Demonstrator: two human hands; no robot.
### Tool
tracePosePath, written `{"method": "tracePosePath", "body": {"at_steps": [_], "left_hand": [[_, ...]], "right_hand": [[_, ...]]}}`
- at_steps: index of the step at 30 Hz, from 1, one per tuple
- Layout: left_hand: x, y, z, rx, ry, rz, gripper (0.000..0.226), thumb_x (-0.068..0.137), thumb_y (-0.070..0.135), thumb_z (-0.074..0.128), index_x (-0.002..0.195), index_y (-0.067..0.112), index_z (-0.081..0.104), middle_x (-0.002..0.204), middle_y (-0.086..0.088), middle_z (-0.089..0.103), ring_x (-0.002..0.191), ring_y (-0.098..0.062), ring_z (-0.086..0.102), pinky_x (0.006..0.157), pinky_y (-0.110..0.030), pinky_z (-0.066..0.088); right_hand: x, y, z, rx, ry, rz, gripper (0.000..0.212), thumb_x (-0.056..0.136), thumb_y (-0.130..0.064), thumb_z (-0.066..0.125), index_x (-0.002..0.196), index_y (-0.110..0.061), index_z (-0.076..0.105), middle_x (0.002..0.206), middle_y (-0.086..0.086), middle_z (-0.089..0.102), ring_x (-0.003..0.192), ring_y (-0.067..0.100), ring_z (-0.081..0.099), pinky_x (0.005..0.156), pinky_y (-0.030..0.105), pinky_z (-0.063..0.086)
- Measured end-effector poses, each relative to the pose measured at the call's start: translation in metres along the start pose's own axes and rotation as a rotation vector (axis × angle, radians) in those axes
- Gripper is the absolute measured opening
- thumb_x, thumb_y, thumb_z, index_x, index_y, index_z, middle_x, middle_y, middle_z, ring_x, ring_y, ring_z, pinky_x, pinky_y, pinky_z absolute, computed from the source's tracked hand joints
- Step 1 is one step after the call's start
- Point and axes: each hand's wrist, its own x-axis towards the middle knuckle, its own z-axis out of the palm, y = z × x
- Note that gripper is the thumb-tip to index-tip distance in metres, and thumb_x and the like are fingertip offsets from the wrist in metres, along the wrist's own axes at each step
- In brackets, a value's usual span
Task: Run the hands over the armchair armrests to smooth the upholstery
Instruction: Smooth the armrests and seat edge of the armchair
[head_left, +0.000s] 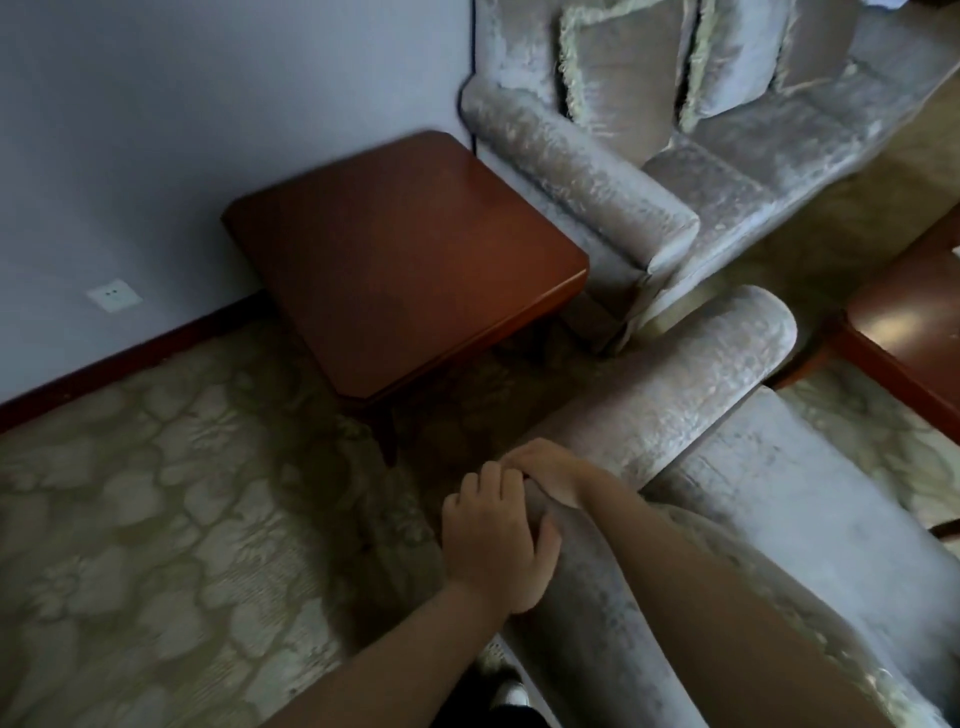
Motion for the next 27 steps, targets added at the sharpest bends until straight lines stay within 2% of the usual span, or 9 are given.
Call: {"method": "tracePosePath", "body": {"at_steps": [4, 6, 10, 15, 17, 18, 21, 24, 27], "left_hand": [[0.006, 0.001, 0.0, -0.016, -0.004, 0.022, 0.032, 0.072, 0.05, 0.046, 0.083, 0.021, 0.051, 0.082, 0.002, 0.051, 0.07, -0.016, 0.048, 0.057, -0.03, 0.041], [0.009, 0.005, 0.0, -0.01, -0.001, 0.017, 0.032, 0.07, 0.05, 0.048, 0.083, 0.021, 0.052, 0.081, 0.002, 0.051, 0.068, -0.015, 0.048, 0.056, -0.029, 0.039], [0.017, 0.009, 0.005, -0.016, 0.01, 0.025, 0.037, 0.068, 0.051, 0.05, 0.088, 0.021, 0.055, 0.083, 0.003, 0.053, 0.07, -0.016, 0.049, 0.057, -0.03, 0.044], [0.015, 0.008, -0.001, 0.057, -0.077, 0.043, 0.044, 0.069, 0.053, 0.046, 0.092, 0.018, 0.058, 0.085, -0.001, 0.055, 0.068, -0.017, 0.052, 0.054, -0.031, 0.044], [0.016, 0.006, -0.005, 0.09, -0.159, 0.063, 0.05, 0.07, 0.055, 0.042, 0.098, 0.017, 0.057, 0.09, -0.002, 0.056, 0.072, -0.019, 0.053, 0.057, -0.032, 0.045], [0.018, 0.004, -0.006, 0.115, -0.199, 0.087, 0.054, 0.071, 0.056, 0.04, 0.103, 0.017, 0.057, 0.095, -0.003, 0.056, 0.077, -0.02, 0.054, 0.06, -0.033, 0.045], [0.031, 0.002, -0.009, 0.181, -0.246, 0.267, 0.055, 0.075, 0.057, 0.036, 0.105, 0.017, 0.059, 0.101, -0.003, 0.058, 0.084, -0.021, 0.056, 0.066, -0.035, 0.045], [0.046, 0.004, -0.01, 0.164, -0.278, 0.446, 0.047, 0.078, 0.055, 0.036, 0.093, 0.018, 0.062, 0.094, -0.003, 0.059, 0.083, -0.022, 0.058, 0.07, -0.039, 0.045], [0.067, 0.012, -0.004, 0.132, -0.348, 0.496, 0.047, 0.085, 0.054, 0.032, 0.102, 0.018, 0.057, 0.104, -0.003, 0.056, 0.099, -0.024, 0.053, 0.083, -0.039, 0.04]], "right_hand": [[0.023, -0.002, -0.013, 0.037, -0.156, 0.007, 0.027, 0.096, -0.016, 0.043, 0.094, -0.014, 0.069, 0.101, 0.003, 0.065, 0.098, 0.018, 0.057, 0.093, 0.033, 0.043], [0.026, 0.004, -0.018, 0.113, -0.193, 0.021, 0.031, 0.096, -0.017, 0.042, 0.08, -0.023, 0.068, 0.09, -0.003, 0.064, 0.092, 0.016, 0.058, 0.093, 0.036, 0.044], [0.02, 0.012, -0.024, 0.314, -0.189, 0.067, 0.037, 0.096, -0.016, 0.044, 0.067, -0.031, 0.062, 0.072, -0.013, 0.059, 0.073, 0.004, 0.054, 0.075, 0.024, 0.043], [0.012, 0.006, -0.019, 0.274, -0.132, 0.08, 0.029, 0.097, -0.017, 0.041, 0.093, -0.013, 0.069, 0.095, 0.0, 0.062, 0.088, 0.009, 0.052, 0.092, 0.028, 0.039], [0.009, 0.0, -0.019, 0.353, -0.067, 0.142, 0.027, 0.097, -0.016, 0.042, 0.083, -0.017, 0.066, 0.085, -0.002, 0.059, 0.08, 0.008, 0.051, 0.093, 0.032, 0.038], [0.006, -0.001, -0.018, 0.38, -0.027, 0.167, 0.026, 0.097, -0.016, 0.041, 0.087, -0.018, 0.066, 0.09, -0.001, 0.061, 0.085, 0.01, 0.053, 0.093, 0.031, 0.036], [-0.007, 0.013, -0.005, 0.463, 0.248, 0.294, 0.031, 0.098, -0.02, 0.04, 0.119, -0.008, 0.06, 0.125, 0.011, 0.058, 0.118, 0.024, 0.049, 0.101, 0.029, 0.032], [-0.027, 0.034, 0.011, 0.497, 0.571, 0.606, 0.033, 0.096, -0.029, 0.043, 0.114, -0.006, 0.06, 0.119, 0.016, 0.06, 0.111, 0.03, 0.054, 0.088, 0.031, 0.04], [-0.033, 0.047, 0.016, 0.526, 0.666, 0.752, 0.034, 0.094, -0.032, 0.041, 0.11, -0.008, 0.059, 0.113, 0.015, 0.062, 0.097, 0.027, 0.055, 0.072, 0.029, 0.035]]}}
